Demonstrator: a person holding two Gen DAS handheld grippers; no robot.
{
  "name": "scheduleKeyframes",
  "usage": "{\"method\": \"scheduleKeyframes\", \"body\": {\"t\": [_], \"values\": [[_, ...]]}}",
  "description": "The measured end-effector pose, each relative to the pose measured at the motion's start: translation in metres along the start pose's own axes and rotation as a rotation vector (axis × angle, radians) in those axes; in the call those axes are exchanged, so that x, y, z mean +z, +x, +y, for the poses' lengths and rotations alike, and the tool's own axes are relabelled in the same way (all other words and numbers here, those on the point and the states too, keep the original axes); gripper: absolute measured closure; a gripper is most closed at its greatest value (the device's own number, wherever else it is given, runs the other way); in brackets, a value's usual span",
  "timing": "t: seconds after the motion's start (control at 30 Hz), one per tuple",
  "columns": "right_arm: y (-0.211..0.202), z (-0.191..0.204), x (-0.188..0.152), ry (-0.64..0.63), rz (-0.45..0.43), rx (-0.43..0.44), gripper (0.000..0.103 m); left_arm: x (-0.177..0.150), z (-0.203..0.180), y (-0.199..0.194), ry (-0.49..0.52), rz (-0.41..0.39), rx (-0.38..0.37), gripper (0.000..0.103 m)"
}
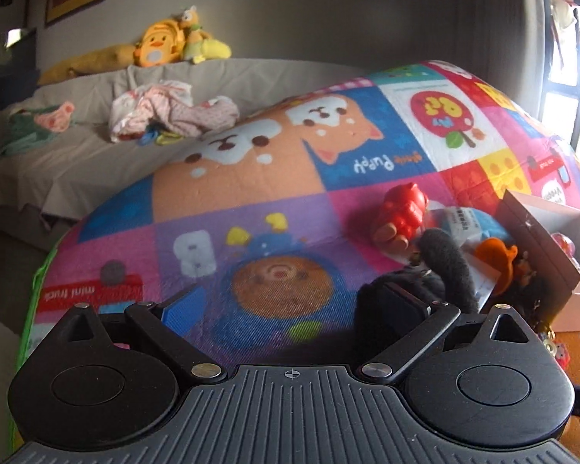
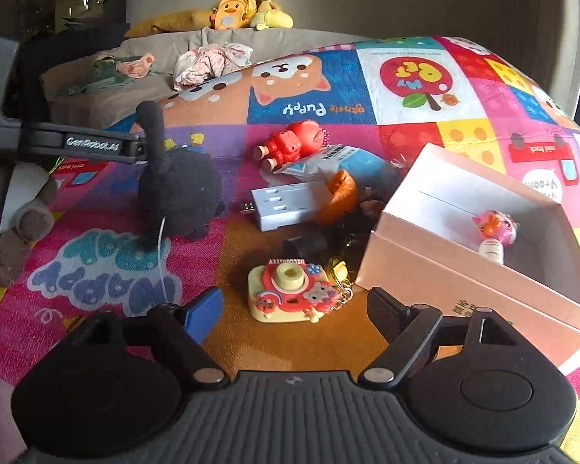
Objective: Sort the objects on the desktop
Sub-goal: 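Move the left tool to the black plush cat while the right tool approaches the Hello Kitty keychain, then grasp the black plush cat with the left tool while the right tool grasps the Hello Kitty keychain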
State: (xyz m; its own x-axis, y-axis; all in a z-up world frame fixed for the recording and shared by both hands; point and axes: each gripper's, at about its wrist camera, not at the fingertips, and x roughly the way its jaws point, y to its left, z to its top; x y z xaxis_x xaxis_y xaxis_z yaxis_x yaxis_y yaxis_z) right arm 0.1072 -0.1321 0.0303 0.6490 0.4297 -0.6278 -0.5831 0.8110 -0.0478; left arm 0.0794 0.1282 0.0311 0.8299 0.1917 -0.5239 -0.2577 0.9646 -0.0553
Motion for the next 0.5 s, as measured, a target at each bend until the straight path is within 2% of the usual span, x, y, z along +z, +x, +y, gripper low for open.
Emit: {"method": "scheduleKeyframes", "body": {"t": [0.13, 0.23, 0.27, 0.4, 0.5], "values": [[0.027, -0.01, 0.008, 0.109, 0.073, 0.001, 0.021, -0.01, 0.007, -0.004, -0.009, 0.017, -0.011, 0.003], [0.03, -0.015, 0.008, 0.141, 0.096, 0.018, 0.038, -0.014, 0.014, -0.01, -0.045, 0.019, -0.014, 0.003], [0.027, -0.014, 0.008, 0.129, 0.101, 0.02, 0.04, -0.015, 0.016, -0.013, -0.056, 0.019, -0.013, 0.003], [-0.005, -0.012, 0.004, 0.075, 0.035, -0.01, 0.04, -0.015, 0.016, -0.03, -0.065, 0.01, -0.039, 0.002], [-0.036, -0.018, 0.0, 0.067, -0.014, -0.025, 0.04, -0.014, -0.001, -0.041, -0.037, 0.021, -0.15, 0.001]]}}
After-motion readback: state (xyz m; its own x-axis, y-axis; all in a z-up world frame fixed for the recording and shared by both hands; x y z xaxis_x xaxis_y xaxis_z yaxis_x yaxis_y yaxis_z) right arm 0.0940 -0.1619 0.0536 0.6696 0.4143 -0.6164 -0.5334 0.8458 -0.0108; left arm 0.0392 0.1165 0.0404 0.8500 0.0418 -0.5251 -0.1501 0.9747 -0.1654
